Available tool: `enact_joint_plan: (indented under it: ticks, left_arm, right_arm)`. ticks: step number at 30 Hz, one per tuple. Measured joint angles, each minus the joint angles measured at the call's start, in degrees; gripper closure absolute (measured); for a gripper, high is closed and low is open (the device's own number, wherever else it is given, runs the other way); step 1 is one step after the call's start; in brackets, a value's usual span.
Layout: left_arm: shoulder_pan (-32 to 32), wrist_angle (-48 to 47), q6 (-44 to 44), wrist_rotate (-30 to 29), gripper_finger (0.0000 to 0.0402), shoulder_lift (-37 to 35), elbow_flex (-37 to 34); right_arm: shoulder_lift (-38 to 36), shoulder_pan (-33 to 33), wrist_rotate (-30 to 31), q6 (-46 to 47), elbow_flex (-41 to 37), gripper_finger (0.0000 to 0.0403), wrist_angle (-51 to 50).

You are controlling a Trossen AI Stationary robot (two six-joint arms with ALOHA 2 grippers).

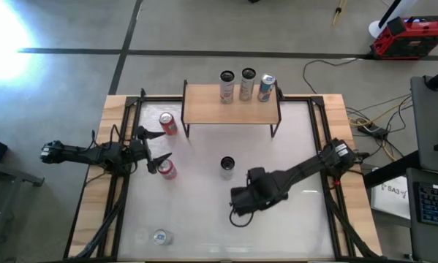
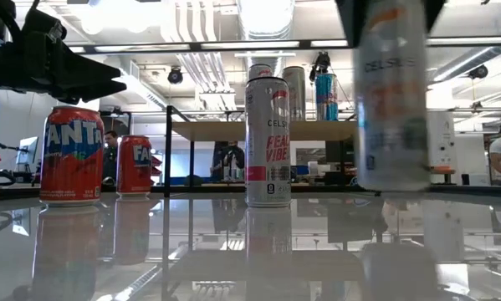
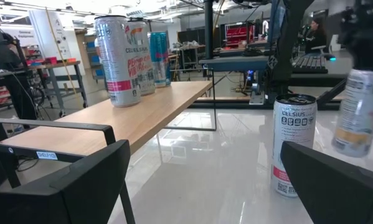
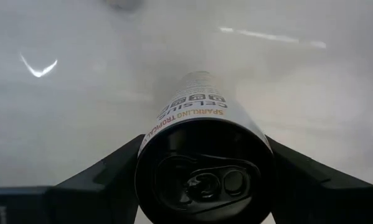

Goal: Place canned beverage on shelf
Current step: Move the white yellow soda can to the center of the table

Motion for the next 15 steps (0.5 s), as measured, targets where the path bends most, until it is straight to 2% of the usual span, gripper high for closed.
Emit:
enact_joint_plan:
  ticks: [6,15]
  left_arm:
    - [-0.01,-0.02,0.00,0.00,0.0002,0.02,-0.01]
    - [0.00,0.00,0.00,0.00,0.0002,0.02,0.00]
  right_arm:
    - [-2.20,-3.75,1.86,-10.67,0.02,0.0153,-1.95]
    - [-4.11,-11.70,4.25,-21.74,0.02,0.0153,-3.22]
